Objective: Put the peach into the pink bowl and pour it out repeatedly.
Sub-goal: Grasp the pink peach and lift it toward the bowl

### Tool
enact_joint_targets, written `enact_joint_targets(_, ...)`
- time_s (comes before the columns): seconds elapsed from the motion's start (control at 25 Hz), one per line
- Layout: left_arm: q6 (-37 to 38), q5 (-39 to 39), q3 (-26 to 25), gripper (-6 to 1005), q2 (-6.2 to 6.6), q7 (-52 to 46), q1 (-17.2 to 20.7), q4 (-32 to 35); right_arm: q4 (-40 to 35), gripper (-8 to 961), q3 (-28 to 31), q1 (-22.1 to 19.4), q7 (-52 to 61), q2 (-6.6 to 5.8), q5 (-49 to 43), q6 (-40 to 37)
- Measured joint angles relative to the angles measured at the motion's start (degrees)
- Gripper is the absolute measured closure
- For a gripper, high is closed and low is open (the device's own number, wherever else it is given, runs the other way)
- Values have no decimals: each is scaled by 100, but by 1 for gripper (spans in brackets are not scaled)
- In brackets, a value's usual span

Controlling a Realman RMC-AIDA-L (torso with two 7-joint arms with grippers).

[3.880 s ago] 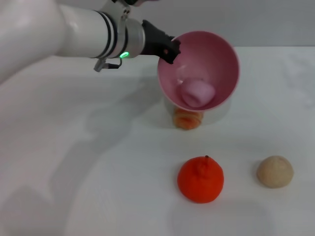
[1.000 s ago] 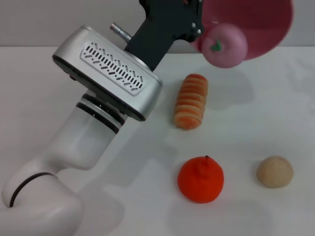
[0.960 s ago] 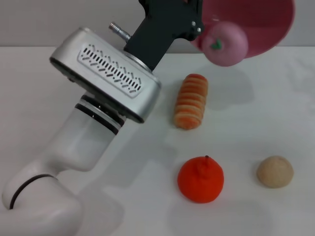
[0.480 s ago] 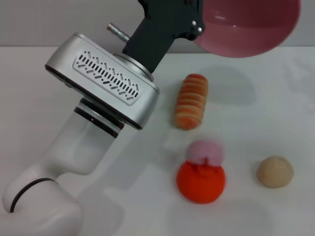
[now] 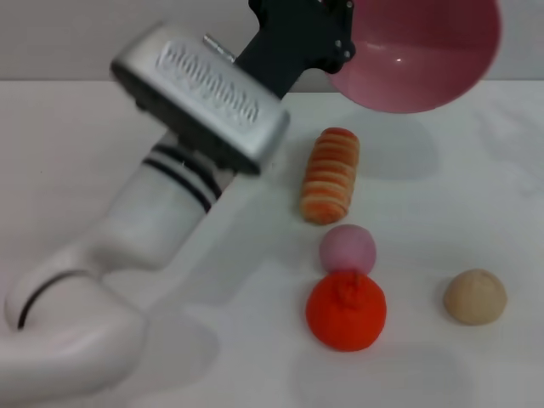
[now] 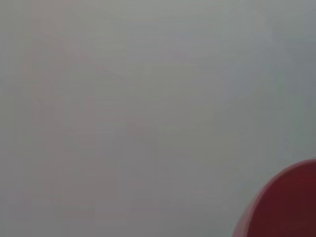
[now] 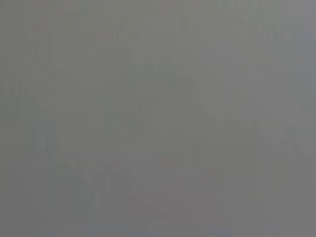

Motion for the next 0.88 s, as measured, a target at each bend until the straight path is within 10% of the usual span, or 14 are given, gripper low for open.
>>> enact_joint_targets(0.4,4803,-159,-2858,954,3,-442,-903,528,-159,559,-240,-58,128,-18,-276,-4)
enact_joint_targets(0.48,4803,-159,-2858,954,3,-442,-903,528,-296,559,-249,-59,314,-17,-610,10)
enact_joint_targets(0.52,6440,-205,-4160,954,24,-442,-1495,161,-390,559,-257,-61,465,-16,-824,22)
enact_joint_targets(0.6,7254,-121,-4857,954,45,-391,-1794,-70,-682,559,-285,-60,958,-13,-1417,36)
enact_joint_targets(0.88,8754,344,-5995,954,117,-297,-1977,-85,-2784,560,-644,-11,4002,-18,-4687,-380)
